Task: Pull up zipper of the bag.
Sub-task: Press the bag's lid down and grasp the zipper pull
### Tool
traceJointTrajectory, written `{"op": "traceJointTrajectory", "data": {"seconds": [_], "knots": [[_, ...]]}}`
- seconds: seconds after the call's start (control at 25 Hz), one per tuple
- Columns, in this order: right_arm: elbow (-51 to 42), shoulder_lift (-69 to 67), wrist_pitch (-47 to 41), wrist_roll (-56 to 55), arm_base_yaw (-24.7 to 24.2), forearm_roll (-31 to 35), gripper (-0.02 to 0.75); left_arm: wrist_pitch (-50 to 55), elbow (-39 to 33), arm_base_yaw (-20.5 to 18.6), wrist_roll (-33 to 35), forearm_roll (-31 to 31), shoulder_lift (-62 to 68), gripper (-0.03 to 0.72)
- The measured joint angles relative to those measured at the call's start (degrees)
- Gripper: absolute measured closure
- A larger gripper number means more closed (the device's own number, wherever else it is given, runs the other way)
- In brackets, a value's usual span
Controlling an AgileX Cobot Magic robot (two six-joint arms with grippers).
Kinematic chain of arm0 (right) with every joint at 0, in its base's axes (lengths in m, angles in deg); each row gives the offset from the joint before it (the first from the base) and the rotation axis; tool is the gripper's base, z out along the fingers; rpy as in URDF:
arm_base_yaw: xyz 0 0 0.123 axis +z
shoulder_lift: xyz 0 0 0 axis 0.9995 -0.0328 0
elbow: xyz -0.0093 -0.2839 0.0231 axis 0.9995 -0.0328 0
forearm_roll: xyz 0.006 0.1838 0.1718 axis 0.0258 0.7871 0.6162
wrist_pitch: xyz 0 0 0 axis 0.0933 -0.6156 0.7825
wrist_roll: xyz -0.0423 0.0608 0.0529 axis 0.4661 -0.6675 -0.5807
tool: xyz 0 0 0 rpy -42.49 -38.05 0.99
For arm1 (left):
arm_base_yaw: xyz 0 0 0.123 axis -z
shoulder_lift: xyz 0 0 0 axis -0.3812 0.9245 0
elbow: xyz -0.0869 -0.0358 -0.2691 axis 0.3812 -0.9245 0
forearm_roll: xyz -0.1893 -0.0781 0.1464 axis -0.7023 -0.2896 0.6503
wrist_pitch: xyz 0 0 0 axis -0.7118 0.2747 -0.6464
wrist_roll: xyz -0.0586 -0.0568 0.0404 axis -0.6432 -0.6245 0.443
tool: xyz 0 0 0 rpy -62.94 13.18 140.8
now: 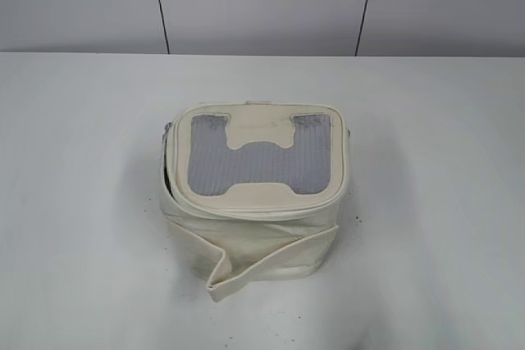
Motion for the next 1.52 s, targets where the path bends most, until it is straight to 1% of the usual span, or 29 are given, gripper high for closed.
{"op": "traceJointTrajectory", "data": {"seconds": [0.08,0.2,0.28,0.36,0.48,0.6,0.68,0.76,0.88,0.96,1.12,1.32,1.4,1.52], "knots": [[0.5,-3.0,1.3,0.0,0.0,1.4,0.223,-1.1,0.6,0.7,0.0,-3.0,1.6,0.38],[1.1,-9.2,6.6,2.4,0.0,6.1,0.223,-4.4,1.1,0.8,0.0,-7.2,5.2,0.38],[1.2,-13.2,11.0,7.3,1.1,11.3,0.223,-6.8,1.1,0.8,0.1,-9.8,8.6,0.38],[2.0,-17.5,13.7,12.5,3.1,14.7,0.223,-9.9,1.2,0.9,1.4,-13.4,13.3,0.38],[5.2,-25.1,15.6,16.8,6.9,15.9,0.223,-13.8,1.7,0.9,7.0,-20.1,21.6,0.38],[10.2,-34.6,15.7,20.9,11.7,16.3,0.223,-15.6,3.0,0.9,16.1,-28.2,31.1,0.38],[15.1,-42.4,14.2,23.6,14.3,16.7,0.223,-15.4,4.3,0.9,22.8,-32.6,38.1,0.38],[20.4,-50.7,11.4,27.1,15.5,17.4,0.223,-14.1,5.8,0.9,28.0,-35.7,44.6,0.38],[29.1,-61.3,6.7,33.7,16.8,18.9,0.223,-10.9,8.7,0.9,33.7,-37.2,54.5,0.38],[35.5,-68.7,3.8,37.8,18.0,20.8,0.223,-9.0,11.1,0.9,35.6,-38.0,59.6,0.38],[47.6,-81.2,-1.9,42.6,21.2,22.6,0.223,-8.3,15.4,0.9,36.5,-38.9,67.3,0.38],[61.6,-95.2,-6.9,43.4,25.5,23.1,0.223,-6.4,20.2,1.4,36.9,-39.3,74.9,0.38],[67.0,-100.0,-8.4,43.5,27.3,23.3,0.223,-5.3,21.7,2.6,37.5,-39.4,77.9,0.38],[73.5,-106.7,-9.3,43.5,28.8,24.6,0.223,-3.2,24.5,5.1,37.8,-39.4,82.3,0.379]]}}
